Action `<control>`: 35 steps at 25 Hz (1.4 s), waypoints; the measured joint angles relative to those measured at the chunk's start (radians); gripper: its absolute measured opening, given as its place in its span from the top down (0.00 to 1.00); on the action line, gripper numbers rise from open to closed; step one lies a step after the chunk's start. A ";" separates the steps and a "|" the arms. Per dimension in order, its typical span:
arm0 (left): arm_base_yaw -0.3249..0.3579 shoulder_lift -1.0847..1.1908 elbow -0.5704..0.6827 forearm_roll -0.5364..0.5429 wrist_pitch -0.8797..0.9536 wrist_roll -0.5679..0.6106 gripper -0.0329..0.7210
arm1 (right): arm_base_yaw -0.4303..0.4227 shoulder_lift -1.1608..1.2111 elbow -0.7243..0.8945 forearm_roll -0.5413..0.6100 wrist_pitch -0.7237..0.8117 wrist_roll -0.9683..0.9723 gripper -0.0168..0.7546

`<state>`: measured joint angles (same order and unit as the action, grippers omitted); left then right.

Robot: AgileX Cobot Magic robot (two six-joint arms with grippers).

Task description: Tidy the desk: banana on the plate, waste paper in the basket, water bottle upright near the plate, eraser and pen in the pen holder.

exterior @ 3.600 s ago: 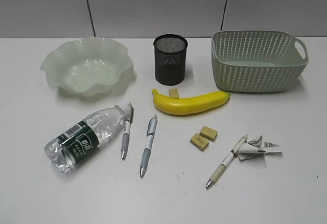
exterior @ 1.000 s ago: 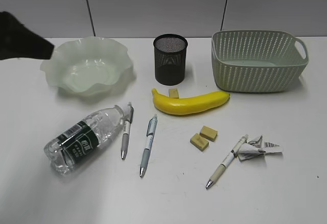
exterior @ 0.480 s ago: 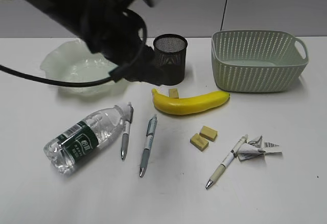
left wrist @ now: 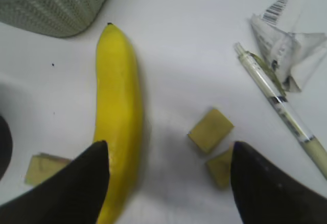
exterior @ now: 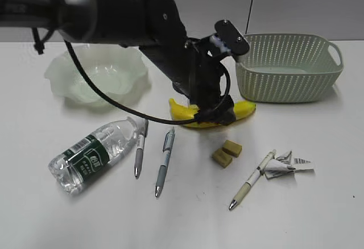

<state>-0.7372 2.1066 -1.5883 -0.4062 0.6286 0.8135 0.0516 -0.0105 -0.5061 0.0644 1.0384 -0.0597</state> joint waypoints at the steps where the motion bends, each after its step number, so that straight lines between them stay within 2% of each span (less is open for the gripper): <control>1: -0.005 0.020 -0.010 0.001 -0.024 0.000 0.22 | 0.000 0.000 0.000 0.000 0.000 0.000 0.39; 11: -0.009 0.166 -0.115 0.015 -0.071 -0.003 0.22 | 0.000 0.000 0.000 0.000 0.000 0.000 0.39; 15: -0.007 0.201 -0.124 0.042 -0.088 -0.048 0.25 | 0.000 0.000 0.000 0.000 0.000 0.000 0.39; 18: -0.006 0.210 -0.124 0.058 -0.091 -0.062 0.33 | 0.000 0.000 0.000 0.000 0.000 0.000 0.39; 22: -0.006 0.211 -0.125 0.077 -0.091 -0.063 0.53 | 0.000 0.000 0.000 0.000 0.000 0.000 0.39; 35: -0.006 0.160 -0.125 0.088 -0.021 -0.065 0.54 | 0.000 0.000 0.000 0.000 0.000 0.000 0.39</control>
<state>-0.7436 2.2666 -1.7136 -0.3185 0.6076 0.7485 0.0516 -0.0105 -0.5061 0.0644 1.0384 -0.0597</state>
